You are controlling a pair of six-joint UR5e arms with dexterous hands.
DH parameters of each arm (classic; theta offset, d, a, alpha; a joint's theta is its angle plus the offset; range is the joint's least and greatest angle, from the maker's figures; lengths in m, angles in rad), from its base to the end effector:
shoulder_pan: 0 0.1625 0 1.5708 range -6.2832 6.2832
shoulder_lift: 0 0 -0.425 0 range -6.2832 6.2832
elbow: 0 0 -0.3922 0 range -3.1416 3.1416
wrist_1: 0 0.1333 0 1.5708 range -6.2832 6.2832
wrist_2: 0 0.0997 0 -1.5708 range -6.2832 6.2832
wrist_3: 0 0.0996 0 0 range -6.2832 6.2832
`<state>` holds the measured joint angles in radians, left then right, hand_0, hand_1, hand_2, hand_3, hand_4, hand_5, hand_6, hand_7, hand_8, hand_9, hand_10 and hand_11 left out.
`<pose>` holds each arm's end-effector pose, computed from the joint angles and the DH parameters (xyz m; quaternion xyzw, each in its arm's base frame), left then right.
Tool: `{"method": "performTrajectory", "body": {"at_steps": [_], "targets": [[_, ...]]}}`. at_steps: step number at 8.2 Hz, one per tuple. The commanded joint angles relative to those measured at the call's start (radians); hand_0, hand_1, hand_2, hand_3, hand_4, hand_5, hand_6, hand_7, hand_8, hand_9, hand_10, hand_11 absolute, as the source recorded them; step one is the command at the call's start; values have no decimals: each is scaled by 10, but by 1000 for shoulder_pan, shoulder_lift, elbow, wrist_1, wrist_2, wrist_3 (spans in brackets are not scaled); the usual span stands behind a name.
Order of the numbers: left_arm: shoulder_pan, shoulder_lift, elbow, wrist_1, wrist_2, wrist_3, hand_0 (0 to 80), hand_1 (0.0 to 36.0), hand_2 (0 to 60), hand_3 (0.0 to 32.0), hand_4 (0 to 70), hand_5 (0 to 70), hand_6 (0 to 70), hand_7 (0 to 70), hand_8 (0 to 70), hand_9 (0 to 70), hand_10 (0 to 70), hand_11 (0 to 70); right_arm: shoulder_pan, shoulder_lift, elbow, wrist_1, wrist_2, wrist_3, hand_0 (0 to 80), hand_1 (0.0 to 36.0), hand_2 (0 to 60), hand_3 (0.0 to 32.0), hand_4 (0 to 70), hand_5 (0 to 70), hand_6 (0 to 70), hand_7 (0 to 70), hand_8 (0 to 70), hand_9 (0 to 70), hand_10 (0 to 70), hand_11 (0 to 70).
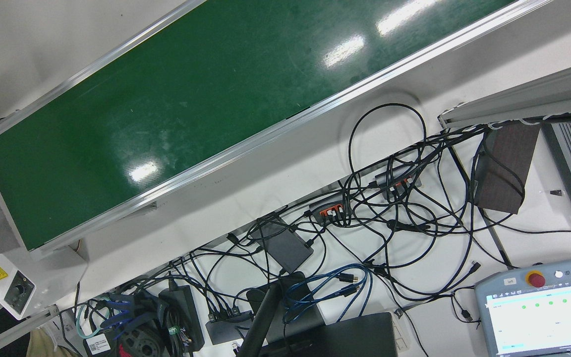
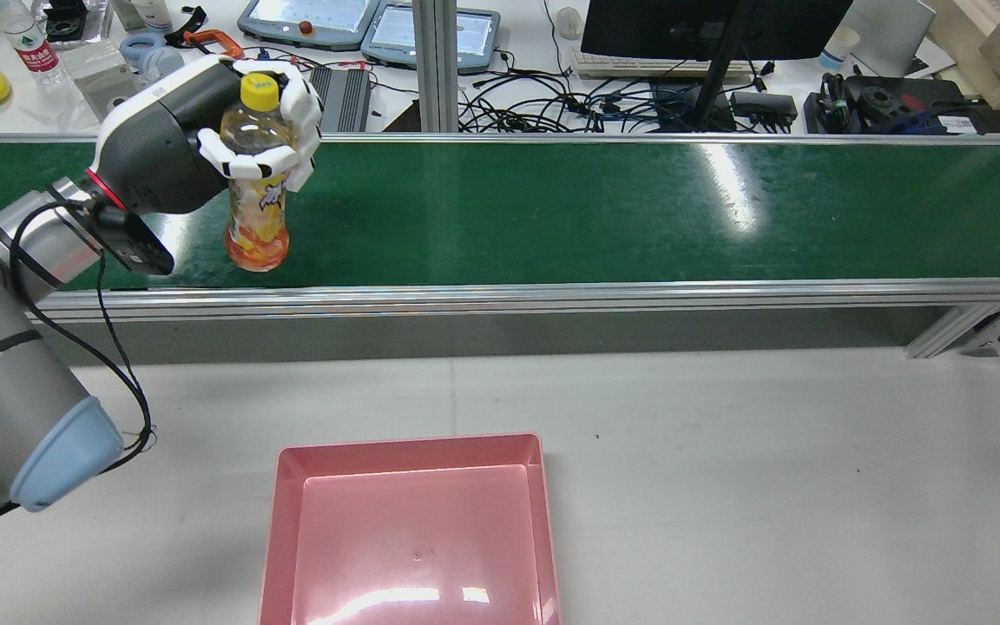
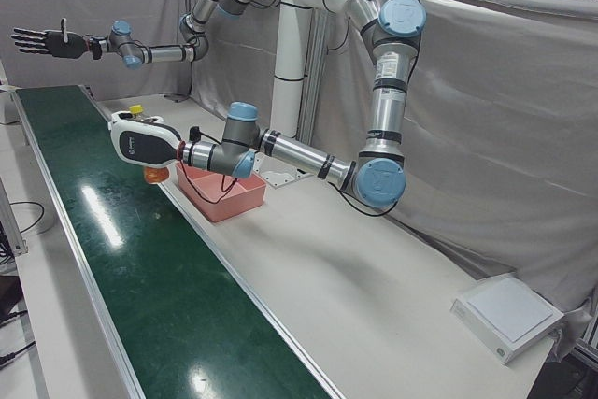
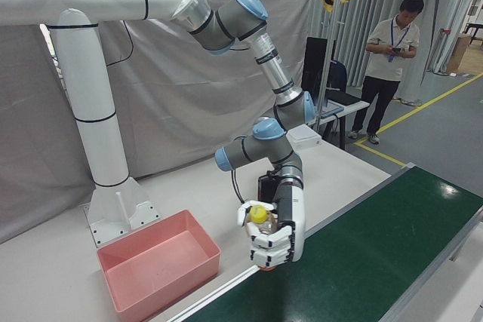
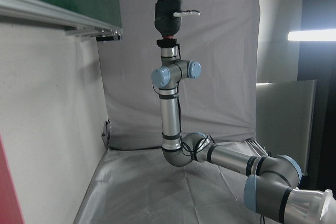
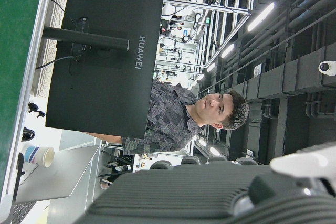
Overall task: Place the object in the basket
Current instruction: 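Close the left hand's fingers around the bottle's upper body, then lift the bottle off the belt and carry it over the pink tray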
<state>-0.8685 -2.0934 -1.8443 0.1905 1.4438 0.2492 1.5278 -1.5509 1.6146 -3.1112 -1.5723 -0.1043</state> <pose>0.2920 -0.5709 0.2762 -0.1699 0.8680 -0.4375 0.1622 0.1112 -0.5136 0.6523 0.0222 -0.7392 0.6712 0.0501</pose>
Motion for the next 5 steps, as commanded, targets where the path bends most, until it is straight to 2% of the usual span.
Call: {"method": "performTrajectory", "body": {"at_steps": [1, 5], "targets": [[160, 6, -81, 0, 3, 41, 640, 248, 600, 0, 700, 700, 700, 700, 700, 700, 700, 700, 0, 0, 1, 0, 0, 0, 0, 0, 0, 0, 0, 0, 0, 0, 0, 0, 0, 0], [298, 7, -110, 23, 3, 53, 659, 262, 600, 0, 700, 700, 700, 700, 700, 700, 700, 700, 0, 0, 1, 0, 0, 0, 0, 0, 0, 0, 0, 0, 0, 0, 0, 0, 0, 0]]}}
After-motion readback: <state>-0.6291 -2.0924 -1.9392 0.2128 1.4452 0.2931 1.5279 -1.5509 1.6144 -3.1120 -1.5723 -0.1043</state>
